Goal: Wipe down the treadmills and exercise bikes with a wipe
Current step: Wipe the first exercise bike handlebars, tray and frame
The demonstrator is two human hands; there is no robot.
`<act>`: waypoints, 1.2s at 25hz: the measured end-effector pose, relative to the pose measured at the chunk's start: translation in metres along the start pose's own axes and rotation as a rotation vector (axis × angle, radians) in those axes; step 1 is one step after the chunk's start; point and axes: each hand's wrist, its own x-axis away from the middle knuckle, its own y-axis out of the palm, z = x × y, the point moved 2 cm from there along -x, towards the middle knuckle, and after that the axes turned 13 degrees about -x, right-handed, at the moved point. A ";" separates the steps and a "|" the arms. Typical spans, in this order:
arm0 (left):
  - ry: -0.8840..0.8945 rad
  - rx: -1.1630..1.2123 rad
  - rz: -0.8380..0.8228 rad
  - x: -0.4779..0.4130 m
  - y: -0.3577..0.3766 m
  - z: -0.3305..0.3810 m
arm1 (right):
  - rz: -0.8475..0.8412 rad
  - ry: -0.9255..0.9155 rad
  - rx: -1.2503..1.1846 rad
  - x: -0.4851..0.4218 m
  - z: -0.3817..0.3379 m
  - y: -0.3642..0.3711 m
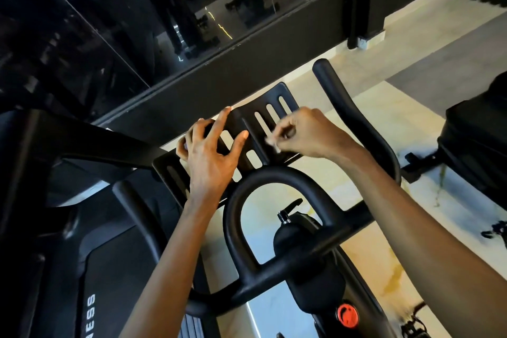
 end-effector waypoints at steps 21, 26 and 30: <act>0.192 -0.029 -0.026 -0.016 -0.008 0.001 | 0.281 -0.354 0.380 -0.045 -0.021 0.027; 0.199 0.007 -0.017 -0.016 -0.009 -0.002 | 0.158 -0.308 0.658 -0.048 -0.027 0.000; 0.208 0.039 -0.014 -0.016 -0.007 -0.004 | 0.117 -0.282 0.746 -0.030 -0.013 0.001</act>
